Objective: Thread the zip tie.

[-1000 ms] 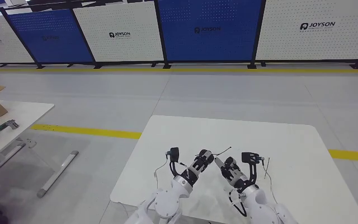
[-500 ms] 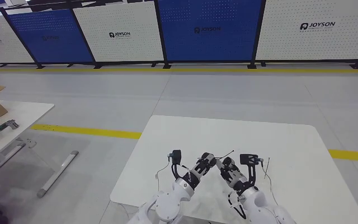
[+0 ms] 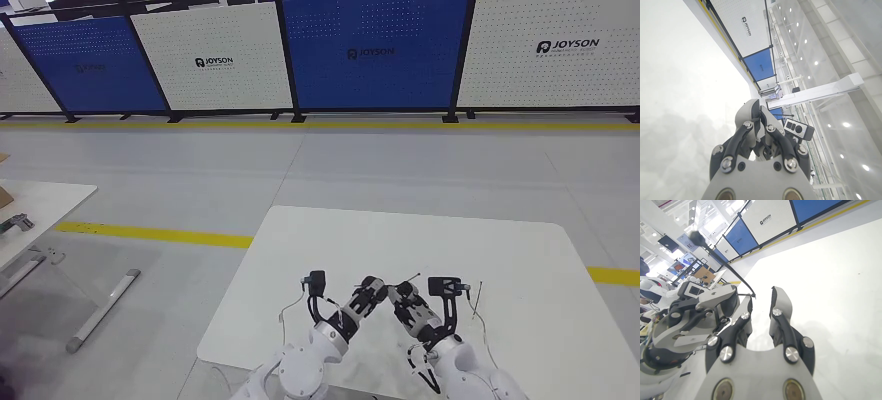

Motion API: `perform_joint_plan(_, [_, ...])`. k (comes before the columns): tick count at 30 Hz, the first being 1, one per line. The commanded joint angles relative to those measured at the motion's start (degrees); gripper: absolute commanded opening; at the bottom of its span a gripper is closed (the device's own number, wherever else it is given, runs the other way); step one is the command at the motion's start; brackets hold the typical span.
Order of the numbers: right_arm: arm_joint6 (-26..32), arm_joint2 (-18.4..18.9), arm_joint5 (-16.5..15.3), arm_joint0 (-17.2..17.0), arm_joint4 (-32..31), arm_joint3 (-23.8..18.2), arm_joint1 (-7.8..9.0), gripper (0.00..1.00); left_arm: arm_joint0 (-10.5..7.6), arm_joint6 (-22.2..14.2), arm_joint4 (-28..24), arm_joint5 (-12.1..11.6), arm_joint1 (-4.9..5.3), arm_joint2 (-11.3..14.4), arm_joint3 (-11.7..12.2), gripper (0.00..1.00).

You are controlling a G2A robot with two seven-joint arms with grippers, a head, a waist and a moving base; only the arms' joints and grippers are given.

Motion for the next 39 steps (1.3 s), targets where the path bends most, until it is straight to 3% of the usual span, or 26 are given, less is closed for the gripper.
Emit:
perform_joint_plan(1, [-0.03, -0.02, -0.06, -0.02, -0.08, -0.03, 0.01, 0.22, 0.03, 0.00, 0.16, 0.01, 0.00, 0.02, -0.07, 0.00])
perform_joint_plan(5, [0.22, -0.17, -0.24, -0.09, -0.36, -0.05, 0.04, 0.18, 0.06, -0.01, 0.39, 0.05, -0.02, 0.21, -0.09, 0.00])
perform_joint_plan(6, [0.30, -0.19, -0.26, -0.09, -0.44, -0.03, 0.05, 0.14, 0.02, -0.01, 0.41, 0.07, -0.03, 0.26, -0.05, 0.00])
perform_joint_plan(7, [0.27, -0.20, -0.22, -0.10, -0.50, -0.03, 0.05, 0.00, -0.04, 0.00, 0.44, 0.08, -0.05, 0.33, -0.01, 0.00])
perform_joint_plan(16, [0.23, -0.16, -0.51, -0.37, -0.09, -0.35, 0.09, 0.00, -0.16, 0.53, 0.69, -0.29, -0.13, 0.46, 0.03, 0.00])
perform_joint_plan(39, [2.98, -0.41, -1.14, -0.79, 0.72, 0.44, 0.38, 0.00, 0.61, 2.01, 0.07, -4.53, -0.29, 0.25, -1.19, 0.00])
